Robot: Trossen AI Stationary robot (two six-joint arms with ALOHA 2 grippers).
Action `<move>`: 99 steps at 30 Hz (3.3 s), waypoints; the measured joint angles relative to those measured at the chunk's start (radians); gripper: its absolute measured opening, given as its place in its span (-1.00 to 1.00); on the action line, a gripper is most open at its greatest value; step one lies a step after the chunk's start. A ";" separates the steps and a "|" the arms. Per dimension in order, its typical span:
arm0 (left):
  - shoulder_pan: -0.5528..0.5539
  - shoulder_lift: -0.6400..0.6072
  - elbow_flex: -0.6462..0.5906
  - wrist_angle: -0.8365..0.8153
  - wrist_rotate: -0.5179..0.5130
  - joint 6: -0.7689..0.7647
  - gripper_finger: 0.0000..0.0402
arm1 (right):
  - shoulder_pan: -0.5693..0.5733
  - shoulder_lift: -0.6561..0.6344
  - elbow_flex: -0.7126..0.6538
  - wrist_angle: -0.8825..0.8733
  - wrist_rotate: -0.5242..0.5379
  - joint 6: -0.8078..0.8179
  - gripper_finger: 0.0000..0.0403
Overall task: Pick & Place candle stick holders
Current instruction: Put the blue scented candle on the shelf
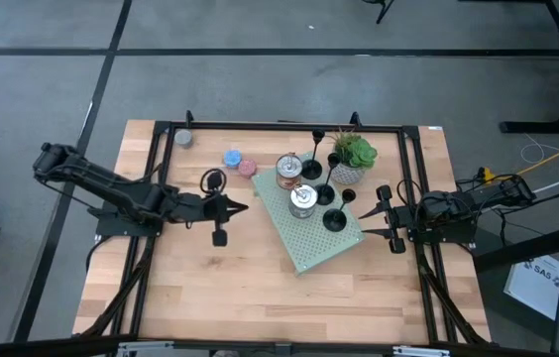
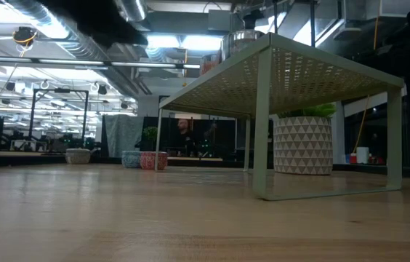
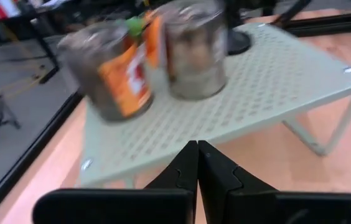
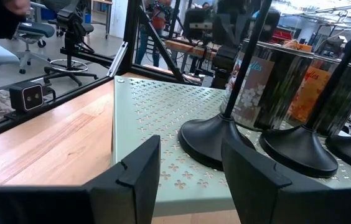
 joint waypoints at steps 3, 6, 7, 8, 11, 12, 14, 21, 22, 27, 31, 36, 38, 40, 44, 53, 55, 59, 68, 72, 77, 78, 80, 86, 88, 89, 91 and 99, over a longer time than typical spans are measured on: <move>0.017 -0.036 -0.052 0.006 -0.034 -0.037 -0.96 | 0.000 0.000 0.000 0.000 0.000 0.000 -0.15; 0.035 -0.053 -0.081 -0.006 -0.043 -0.056 -0.94 | 0.000 0.000 0.000 0.000 0.000 0.000 -0.15; 0.040 -0.055 -0.085 -0.009 -0.041 -0.064 -0.92 | 0.000 0.000 0.000 0.000 0.000 0.000 -0.15; 0.044 -0.058 -0.089 -0.010 -0.039 -0.072 -0.91 | 0.000 0.000 0.000 0.000 0.000 0.000 -0.15; 0.048 -0.059 -0.089 -0.041 -0.038 -0.086 -0.86 | 0.000 0.000 0.000 0.000 0.000 0.000 -0.15; 0.048 -0.059 -0.090 -0.051 -0.038 -0.088 -0.84 | 0.000 0.000 0.000 0.000 0.000 0.000 -0.15; 0.048 -0.059 -0.090 -0.065 -0.038 -0.088 -0.81 | 0.000 0.000 0.000 0.000 0.000 0.000 -0.15; 0.048 -0.059 -0.090 -0.138 -0.076 -0.120 -0.71 | 0.000 0.000 0.000 0.000 0.000 0.000 -0.15; 0.048 -0.059 -0.090 -0.150 -0.097 -0.137 -0.69 | 0.000 0.000 0.000 0.000 0.000 0.000 -0.15; 0.048 -0.059 -0.090 -0.201 -0.102 -0.177 -0.60 | 0.000 0.000 0.000 0.000 0.000 0.000 -0.15; 0.048 -0.058 -0.090 -0.203 -0.083 -0.177 -0.55 | 0.000 0.000 0.000 0.000 0.000 0.000 -0.15; 0.048 -0.058 -0.090 -0.204 -0.083 -0.176 -0.53 | 0.000 0.000 0.000 0.000 0.000 0.000 -0.15; 0.048 -0.058 -0.090 -0.204 -0.073 -0.176 -0.53 | 0.000 0.000 0.000 0.000 0.000 0.000 -0.15; 0.048 -0.058 -0.090 -0.204 -0.055 -0.176 -0.54 | 0.000 0.000 0.000 0.000 0.000 0.000 -0.15; 0.047 -0.058 -0.090 -0.204 -0.030 -0.176 -0.56 | 0.000 0.000 0.000 0.000 0.000 0.000 -0.15; 0.047 -0.058 -0.090 -0.194 -0.056 -0.174 -0.54 | 0.000 0.000 0.000 0.000 0.000 0.000 -0.15; 0.050 -0.058 -0.090 -0.176 -0.098 -0.175 -0.54 | 0.000 0.000 0.000 0.000 0.000 0.000 -0.15; 0.084 -0.058 -0.090 -0.165 -0.166 -0.280 -0.58 | 0.000 0.000 0.000 0.000 0.000 0.000 -0.15; 0.160 -0.058 -0.090 -0.166 -0.166 -0.398 -0.71 | 0.000 0.000 0.000 0.000 0.000 0.000 -0.15; 0.199 -0.058 -0.090 -0.166 -0.106 -0.420 -0.76 | 0.000 0.000 0.000 0.000 0.000 0.000 -0.15; 0.230 -0.058 -0.090 -0.166 -0.065 -0.444 -0.82 | 0.000 0.000 0.000 0.000 0.000 0.000 -0.15; 0.231 -0.058 -0.090 -0.166 -0.065 -0.440 -0.83 | 0.000 0.000 0.000 0.000 0.000 0.000 -0.15; 0.231 -0.058 -0.090 -0.166 -0.067 -0.440 -0.84 | 0.000 0.000 0.000 0.000 0.000 0.000 -0.15; 0.231 -0.058 -0.090 -0.121 -0.072 -0.495 -0.83 | 0.000 0.000 0.000 0.000 0.000 0.000 -0.15; 0.231 -0.058 -0.090 -0.092 -0.073 -0.528 -0.82 | 0.000 0.000 0.000 0.000 0.000 0.000 -0.15; 0.231 -0.058 -0.090 -0.080 -0.073 -0.540 -0.82 | 0.000 0.000 0.000 0.000 0.000 0.000 -0.15; 0.231 -0.058 -0.090 -0.050 -0.073 -0.560 -0.83 | 0.000 0.000 0.000 0.000 0.000 0.000 -0.15; 0.231 -0.058 -0.090 0.006 -0.073 -0.646 -0.88 | 0.000 0.000 0.000 0.000 0.000 0.000 -0.15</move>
